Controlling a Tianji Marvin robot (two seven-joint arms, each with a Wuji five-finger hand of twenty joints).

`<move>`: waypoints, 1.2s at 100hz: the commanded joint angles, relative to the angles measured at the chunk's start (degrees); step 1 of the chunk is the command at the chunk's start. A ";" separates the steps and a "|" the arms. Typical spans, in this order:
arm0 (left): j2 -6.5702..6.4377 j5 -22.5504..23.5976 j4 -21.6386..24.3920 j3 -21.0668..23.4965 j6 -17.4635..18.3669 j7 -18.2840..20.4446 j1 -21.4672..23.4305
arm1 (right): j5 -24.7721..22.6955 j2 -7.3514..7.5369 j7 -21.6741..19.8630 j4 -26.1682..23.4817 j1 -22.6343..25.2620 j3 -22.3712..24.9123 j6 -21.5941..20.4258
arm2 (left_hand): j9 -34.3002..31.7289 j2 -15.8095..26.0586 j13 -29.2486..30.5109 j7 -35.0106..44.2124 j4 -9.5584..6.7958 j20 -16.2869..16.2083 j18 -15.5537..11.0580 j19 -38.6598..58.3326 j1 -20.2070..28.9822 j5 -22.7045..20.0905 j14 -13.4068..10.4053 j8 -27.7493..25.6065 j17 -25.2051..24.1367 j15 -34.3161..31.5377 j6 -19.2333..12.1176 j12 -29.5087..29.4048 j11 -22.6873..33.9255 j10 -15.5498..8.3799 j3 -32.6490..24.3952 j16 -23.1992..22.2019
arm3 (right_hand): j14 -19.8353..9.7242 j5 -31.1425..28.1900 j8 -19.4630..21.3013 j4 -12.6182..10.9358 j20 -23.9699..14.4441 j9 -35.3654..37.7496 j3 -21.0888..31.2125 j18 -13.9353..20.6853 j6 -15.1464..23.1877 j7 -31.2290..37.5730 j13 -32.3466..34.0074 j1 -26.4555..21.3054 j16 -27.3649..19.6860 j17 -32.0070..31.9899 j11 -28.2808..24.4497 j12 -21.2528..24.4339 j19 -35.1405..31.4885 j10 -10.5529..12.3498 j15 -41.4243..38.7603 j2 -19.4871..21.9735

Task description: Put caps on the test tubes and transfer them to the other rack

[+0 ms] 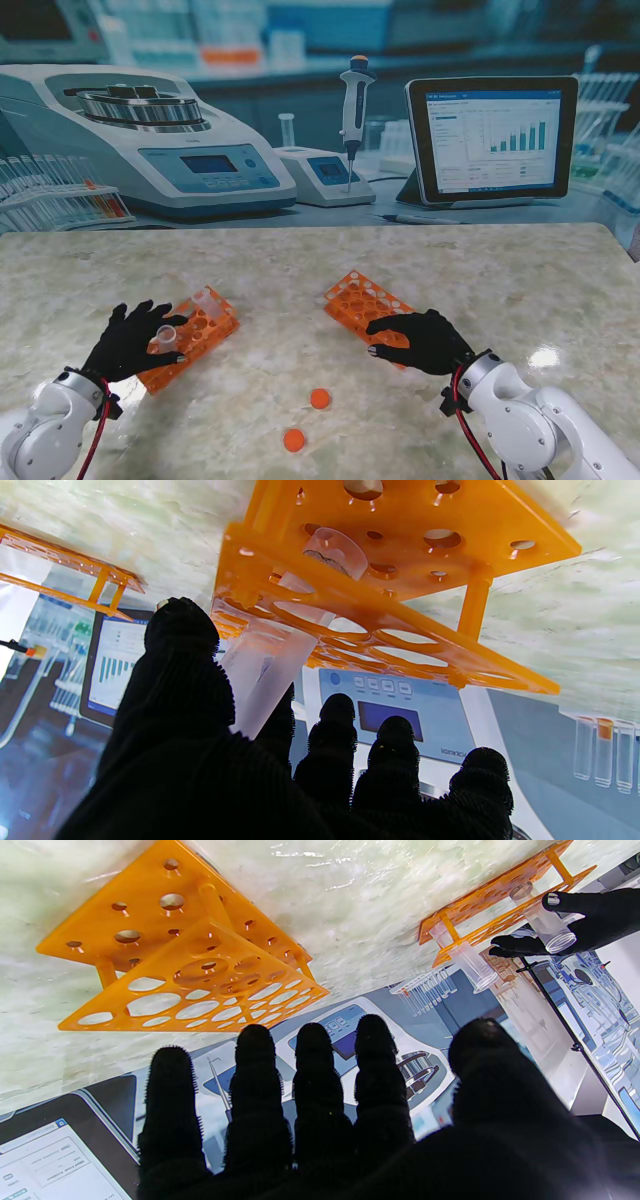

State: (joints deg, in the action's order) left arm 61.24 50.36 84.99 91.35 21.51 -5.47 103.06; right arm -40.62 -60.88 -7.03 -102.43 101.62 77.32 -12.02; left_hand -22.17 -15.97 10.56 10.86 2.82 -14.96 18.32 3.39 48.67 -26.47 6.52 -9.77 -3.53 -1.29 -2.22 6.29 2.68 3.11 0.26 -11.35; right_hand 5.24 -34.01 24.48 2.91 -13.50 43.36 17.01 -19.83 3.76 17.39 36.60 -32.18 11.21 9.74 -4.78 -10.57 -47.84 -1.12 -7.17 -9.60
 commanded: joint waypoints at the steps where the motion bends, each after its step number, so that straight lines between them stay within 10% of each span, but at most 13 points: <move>1: -0.05 0.13 -0.15 -0.09 -0.20 0.10 0.36 | 0.16 -0.02 -0.24 0.14 0.20 -0.28 -0.06 | 1.57 -1.24 -1.67 0.86 -1.50 0.10 1.02 -2.69 1.64 -0.84 0.21 0.01 -1.18 0.43 -2.08 -1.24 -0.99 0.81 -0.81 0.37 | 0.20 0.83 0.41 -0.87 0.07 0.01 -0.62 0.22 -0.09 -0.31 -1.21 0.21 0.88 -0.78 -0.43 -0.48 0.76 -0.10 0.88 1.30; 63: 0.38 -3.54 -1.31 -1.07 -1.26 0.53 0.19 | 0.23 0.00 -0.34 0.24 0.04 -0.51 -0.01 | 0.58 9.30 -1.15 13.94 -0.73 2.66 -0.92 -3.63 8.55 -10.95 -1.79 -7.32 -0.78 0.24 -15.23 -0.09 0.85 -3.77 0.64 -0.02 | 0.15 0.65 0.43 -0.89 0.12 0.03 -0.64 0.21 -0.14 -0.23 -1.27 0.09 0.86 -0.86 -0.43 -0.49 0.80 -0.11 0.91 1.40; 120: 0.64 -3.95 -1.66 -0.99 -0.38 -0.89 -0.13 | 0.06 -0.03 -0.27 -0.88 0.94 -0.41 0.52 | -1.10 10.24 0.72 15.73 -0.98 3.29 -1.31 -3.56 10.25 -15.06 -2.07 -4.96 -0.67 -0.16 -11.23 1.03 2.69 -6.62 0.86 -0.29 | 0.20 0.76 0.41 -0.89 0.12 0.06 -0.75 0.24 -0.23 -0.28 -1.17 0.05 0.86 -0.77 -0.45 -0.48 0.75 -0.03 0.87 1.47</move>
State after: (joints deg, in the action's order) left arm 61.64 46.39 83.32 90.34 20.82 -6.26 102.80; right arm -40.59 -60.86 -7.13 -102.81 101.99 77.12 -11.84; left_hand -22.25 -11.67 10.57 25.03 3.49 -13.60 18.27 3.17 51.67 -36.19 6.23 -15.68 -3.54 -1.29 -11.23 6.55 4.89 -1.74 4.24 -11.35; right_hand 5.24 -34.01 24.48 2.91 -13.50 43.36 17.01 -19.82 3.76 17.39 36.60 -32.19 11.21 9.74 -4.79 -10.57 -47.83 -1.12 -7.17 -9.60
